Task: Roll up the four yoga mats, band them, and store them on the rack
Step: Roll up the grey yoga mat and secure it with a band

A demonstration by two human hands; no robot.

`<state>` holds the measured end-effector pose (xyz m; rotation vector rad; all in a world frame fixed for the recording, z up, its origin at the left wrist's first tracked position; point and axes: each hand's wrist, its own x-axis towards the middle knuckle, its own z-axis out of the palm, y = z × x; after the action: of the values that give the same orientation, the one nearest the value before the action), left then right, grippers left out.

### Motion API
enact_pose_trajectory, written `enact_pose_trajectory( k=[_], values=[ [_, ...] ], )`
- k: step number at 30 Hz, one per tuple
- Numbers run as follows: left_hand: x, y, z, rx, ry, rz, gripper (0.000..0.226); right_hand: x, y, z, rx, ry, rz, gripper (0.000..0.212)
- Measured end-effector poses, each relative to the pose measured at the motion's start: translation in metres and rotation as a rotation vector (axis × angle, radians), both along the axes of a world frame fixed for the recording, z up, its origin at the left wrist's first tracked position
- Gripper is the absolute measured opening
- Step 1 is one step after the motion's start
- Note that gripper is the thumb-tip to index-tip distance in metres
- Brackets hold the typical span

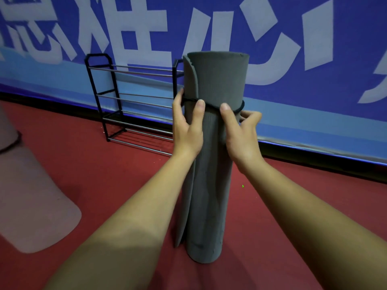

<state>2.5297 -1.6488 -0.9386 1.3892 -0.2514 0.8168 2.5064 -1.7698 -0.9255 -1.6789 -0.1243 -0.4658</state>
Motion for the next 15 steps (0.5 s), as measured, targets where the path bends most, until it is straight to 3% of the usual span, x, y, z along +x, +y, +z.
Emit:
enact_pose_trajectory(
  k=[5,11,15],
  values=[
    [0.002,0.008,-0.002,-0.049,-0.011,-0.012,0.084,0.005,-0.007,0.006,-0.048,-0.036,0.125,0.102],
    [-0.003,0.004,-0.011,0.036,0.014,-0.048,0.080,0.001,-0.010,-0.012,-0.088,-0.026,0.057,0.098],
    [-0.007,0.003,-0.010,0.070,0.004,-0.012,0.090,0.005,-0.021,-0.001,-0.075,-0.002,0.134,0.114]
  ],
)
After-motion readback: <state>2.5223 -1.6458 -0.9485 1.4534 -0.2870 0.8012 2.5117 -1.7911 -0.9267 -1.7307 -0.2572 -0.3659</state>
